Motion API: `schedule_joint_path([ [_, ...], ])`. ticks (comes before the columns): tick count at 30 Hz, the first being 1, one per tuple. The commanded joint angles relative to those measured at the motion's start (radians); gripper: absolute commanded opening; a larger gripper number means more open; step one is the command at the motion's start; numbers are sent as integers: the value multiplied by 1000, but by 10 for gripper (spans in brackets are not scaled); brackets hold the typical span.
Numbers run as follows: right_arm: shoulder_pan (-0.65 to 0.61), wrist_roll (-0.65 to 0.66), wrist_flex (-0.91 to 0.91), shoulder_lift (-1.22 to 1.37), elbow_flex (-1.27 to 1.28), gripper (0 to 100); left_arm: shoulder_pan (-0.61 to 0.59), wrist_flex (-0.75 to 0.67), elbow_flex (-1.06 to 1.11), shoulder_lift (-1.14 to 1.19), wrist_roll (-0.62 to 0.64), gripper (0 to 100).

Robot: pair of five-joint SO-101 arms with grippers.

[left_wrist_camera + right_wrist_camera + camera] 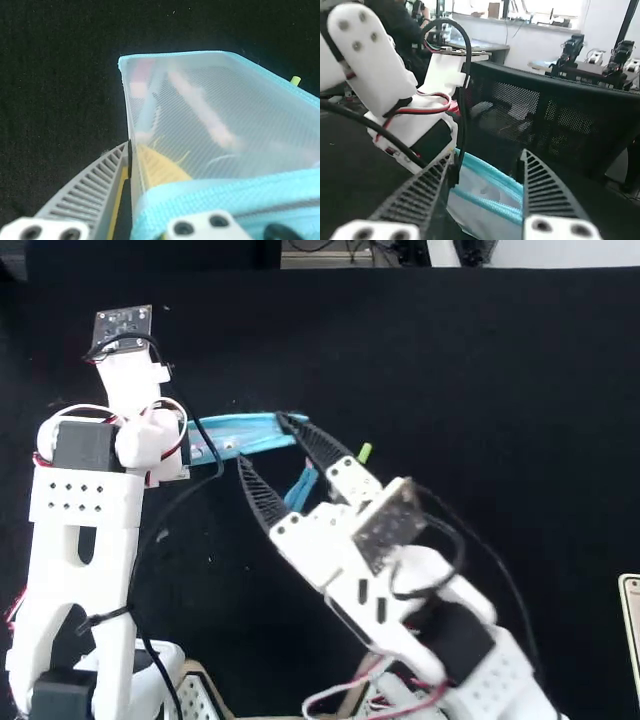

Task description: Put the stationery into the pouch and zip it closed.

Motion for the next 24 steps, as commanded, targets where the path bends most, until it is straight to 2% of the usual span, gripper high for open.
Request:
schedule_joint_path([
  [1, -5, -2, 150, 1, -199, 201, 1, 6, 47, 3, 9, 30],
  [5, 15, 0, 305, 1, -361, 201, 1, 8, 47, 3, 9, 30],
  [7, 110, -2, 373, 1, -418, 185, 1, 8, 47, 3, 9, 30],
  [10, 318, -9, 410, 1, -421, 118, 1, 8, 47, 3, 9, 30],
  [13, 456, -20, 404, 1, -321, 93, 1, 8, 47, 3, 9, 30],
  [17, 546, -112, 374, 2, -119, 93, 1, 8, 47, 3, 9, 30],
  [21, 588, -213, 285, 2, 82, 93, 1, 8, 47, 3, 9, 30],
  [24, 591, -241, 232, 2, 176, 93, 1, 8, 47, 3, 9, 30],
])
